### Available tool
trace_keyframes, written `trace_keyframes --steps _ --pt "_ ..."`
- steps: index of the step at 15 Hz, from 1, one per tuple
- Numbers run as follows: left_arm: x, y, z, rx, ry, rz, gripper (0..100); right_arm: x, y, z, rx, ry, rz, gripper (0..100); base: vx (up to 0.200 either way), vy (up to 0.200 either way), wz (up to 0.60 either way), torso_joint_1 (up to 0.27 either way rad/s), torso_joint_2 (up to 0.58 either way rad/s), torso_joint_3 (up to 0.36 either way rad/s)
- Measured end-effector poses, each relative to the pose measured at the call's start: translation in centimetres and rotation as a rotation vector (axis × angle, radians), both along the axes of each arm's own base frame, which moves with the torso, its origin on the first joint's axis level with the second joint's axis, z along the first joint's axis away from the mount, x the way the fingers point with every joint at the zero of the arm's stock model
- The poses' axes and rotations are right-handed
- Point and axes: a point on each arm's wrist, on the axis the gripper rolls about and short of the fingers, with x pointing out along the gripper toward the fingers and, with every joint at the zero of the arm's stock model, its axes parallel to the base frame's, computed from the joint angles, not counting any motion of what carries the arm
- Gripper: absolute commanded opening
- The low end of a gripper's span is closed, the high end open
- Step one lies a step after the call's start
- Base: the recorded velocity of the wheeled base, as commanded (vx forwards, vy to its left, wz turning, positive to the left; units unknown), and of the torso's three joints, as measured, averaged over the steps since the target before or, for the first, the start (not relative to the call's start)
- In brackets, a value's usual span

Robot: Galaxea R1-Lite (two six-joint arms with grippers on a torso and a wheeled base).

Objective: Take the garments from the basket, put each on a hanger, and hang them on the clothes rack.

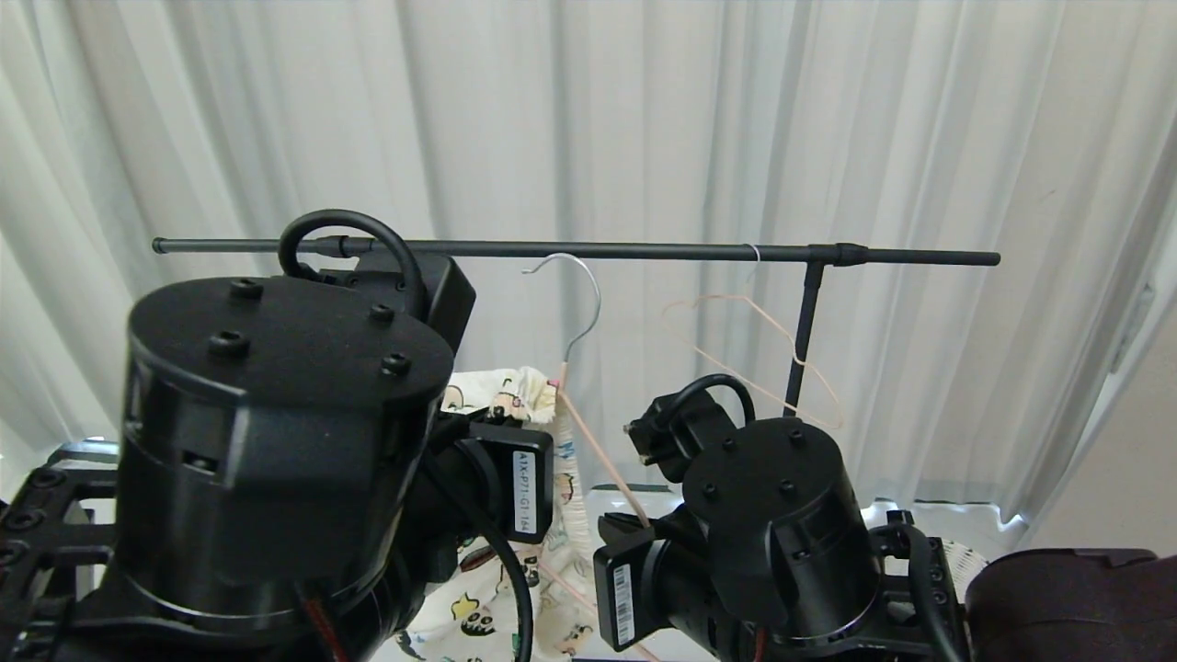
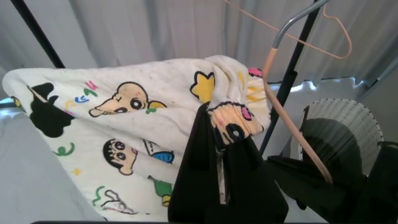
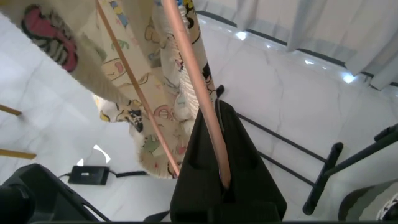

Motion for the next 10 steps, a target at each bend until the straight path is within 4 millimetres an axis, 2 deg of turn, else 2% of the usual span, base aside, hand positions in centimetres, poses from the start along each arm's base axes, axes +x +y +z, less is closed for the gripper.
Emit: trace_keyframes --steps 6,10 --pt "-0.3 0.5 0.5 0.007 -0.017 -0.005 100 0.1 -0.2 0.7 0.029 -0.042 0.006 0 0.000 0.000 0.00 0.000 0.00 0.000" --pt "-0.8 1.4 1.0 0.024 -0.038 -0.017 100 1.0 -0.8 1.4 0.044 -0.083 -0.039 0 0.000 0.000 0.00 0.000 0.00 0.000"
